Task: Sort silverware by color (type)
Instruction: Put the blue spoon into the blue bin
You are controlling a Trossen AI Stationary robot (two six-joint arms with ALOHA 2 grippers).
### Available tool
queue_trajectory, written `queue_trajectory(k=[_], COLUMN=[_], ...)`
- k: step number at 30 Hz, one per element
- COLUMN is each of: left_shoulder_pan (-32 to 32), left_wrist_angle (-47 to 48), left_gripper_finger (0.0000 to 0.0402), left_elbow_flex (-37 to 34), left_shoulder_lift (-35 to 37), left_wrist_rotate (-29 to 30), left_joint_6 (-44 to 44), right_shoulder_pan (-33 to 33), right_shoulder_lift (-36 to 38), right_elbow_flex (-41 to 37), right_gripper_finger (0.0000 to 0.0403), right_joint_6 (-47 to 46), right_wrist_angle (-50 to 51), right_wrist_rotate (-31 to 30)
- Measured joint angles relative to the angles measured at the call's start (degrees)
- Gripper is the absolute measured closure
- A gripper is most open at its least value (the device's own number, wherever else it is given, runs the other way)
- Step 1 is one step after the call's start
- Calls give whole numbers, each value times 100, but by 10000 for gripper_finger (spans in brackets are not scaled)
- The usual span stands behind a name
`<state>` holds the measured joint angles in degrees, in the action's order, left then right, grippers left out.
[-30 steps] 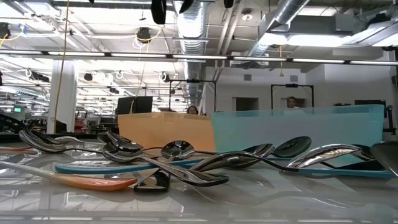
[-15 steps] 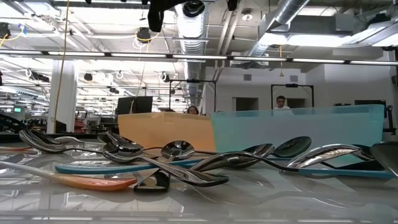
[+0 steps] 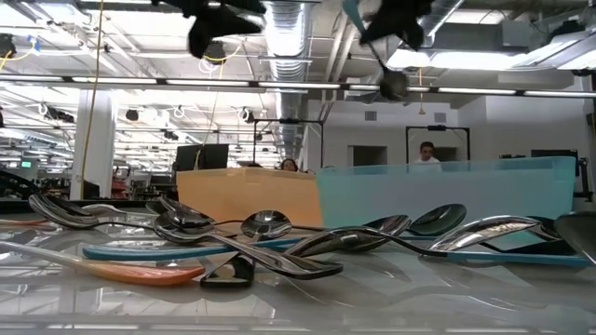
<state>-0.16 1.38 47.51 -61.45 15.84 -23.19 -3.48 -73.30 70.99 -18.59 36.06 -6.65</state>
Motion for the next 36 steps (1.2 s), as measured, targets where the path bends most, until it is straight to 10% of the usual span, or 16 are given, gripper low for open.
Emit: queue_trajectory(k=[8, 36], left_shoulder_pan=[13, 17], left_wrist_angle=[409, 738], left_gripper_finger=[262, 262], left_elbow_flex=[-1, -1], left_shoulder_lift=[441, 374], left_wrist_rotate=[503, 218], left_joint_6=[-289, -515], right_shoulder_pan=[176, -354], right_shoulder_lift=[-464, -2305], right_elbow_flex=[-272, -884], right_gripper_finger=[402, 401], right_joint_6=[-500, 692], right_wrist_angle=[1165, 518], right_wrist_rotate=[100, 1748])
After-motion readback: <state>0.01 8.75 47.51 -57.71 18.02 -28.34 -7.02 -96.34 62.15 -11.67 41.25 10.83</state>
